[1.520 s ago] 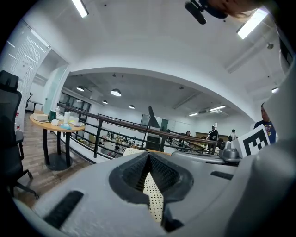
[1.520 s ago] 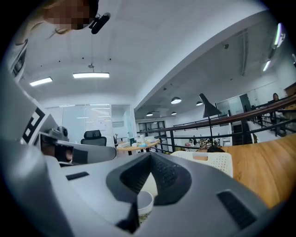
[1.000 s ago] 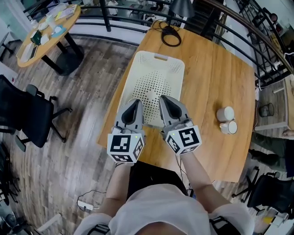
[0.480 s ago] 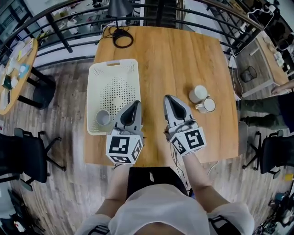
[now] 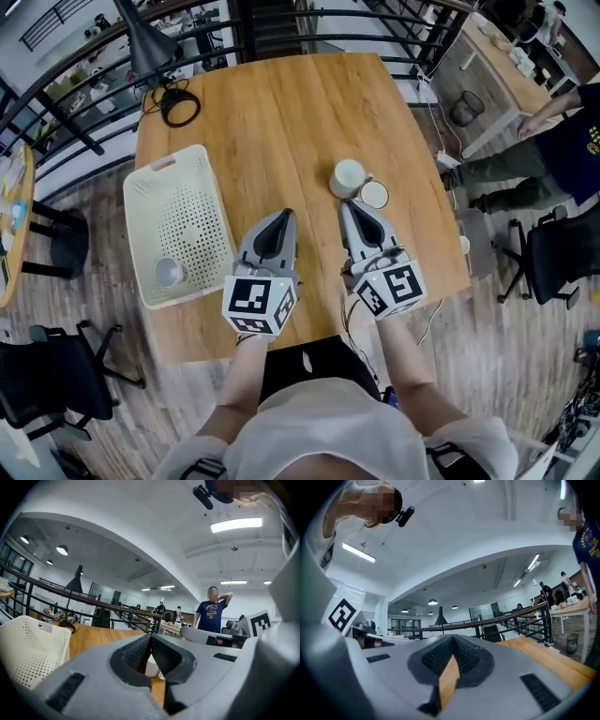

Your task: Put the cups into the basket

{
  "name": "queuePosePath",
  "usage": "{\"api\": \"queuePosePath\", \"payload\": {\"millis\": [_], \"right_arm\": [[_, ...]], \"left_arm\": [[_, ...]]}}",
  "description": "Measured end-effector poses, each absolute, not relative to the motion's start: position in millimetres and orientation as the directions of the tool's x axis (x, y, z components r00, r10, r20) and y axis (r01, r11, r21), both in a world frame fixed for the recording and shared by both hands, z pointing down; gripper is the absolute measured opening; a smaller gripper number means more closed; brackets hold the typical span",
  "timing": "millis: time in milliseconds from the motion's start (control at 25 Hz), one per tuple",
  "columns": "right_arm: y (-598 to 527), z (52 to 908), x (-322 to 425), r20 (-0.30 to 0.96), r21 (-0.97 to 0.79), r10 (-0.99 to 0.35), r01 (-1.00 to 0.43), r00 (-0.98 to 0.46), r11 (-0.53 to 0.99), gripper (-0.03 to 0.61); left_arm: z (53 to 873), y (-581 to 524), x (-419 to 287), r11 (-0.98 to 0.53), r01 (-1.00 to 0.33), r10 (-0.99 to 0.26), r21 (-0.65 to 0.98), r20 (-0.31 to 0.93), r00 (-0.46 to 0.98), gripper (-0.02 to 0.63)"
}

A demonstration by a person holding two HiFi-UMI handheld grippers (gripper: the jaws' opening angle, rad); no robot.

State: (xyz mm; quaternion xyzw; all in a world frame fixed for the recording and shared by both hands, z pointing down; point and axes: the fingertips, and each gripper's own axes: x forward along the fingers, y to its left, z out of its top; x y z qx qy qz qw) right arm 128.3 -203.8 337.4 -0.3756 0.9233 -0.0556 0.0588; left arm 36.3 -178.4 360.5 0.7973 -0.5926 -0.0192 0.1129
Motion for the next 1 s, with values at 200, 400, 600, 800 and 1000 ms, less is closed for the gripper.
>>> {"api": "queuePosePath", "payload": {"millis": [200,400,600,800,1000], "right_arm": [[-208,348,177,-0.045,-0.145,-0.709,-0.698,-0.704,0.702,0.012],[-219,358,217,0.0,-0.095,-0.738,-0.735,-0.674,0.671,0.012],[-232,378,231,0.081,-0.109,-0.698,-0.703,-0.711,0.703,0.121],[-246,415,230,0.227,-0.03,-0.63,-0.652,-0.743,0.758,0.269],[-260,443,225,0.322,0.026,-0.575,-0.601,-0.752,0.799,0.34]], "left_arm": [[366,-191,90,-0.339,-0.916,-0.924,0.212,0.108,0.367,0.009],[374,-204,130,-0.384,-0.895,-0.901,0.226,0.12,0.416,0.009],[382,-216,154,-0.406,-0.88,-0.885,0.248,0.135,0.446,0.009],[399,-228,163,-0.413,-0.874,-0.873,0.257,0.161,0.46,0.009],[425,-240,166,-0.411,-0.867,-0.856,0.281,0.208,0.473,0.009]]}}
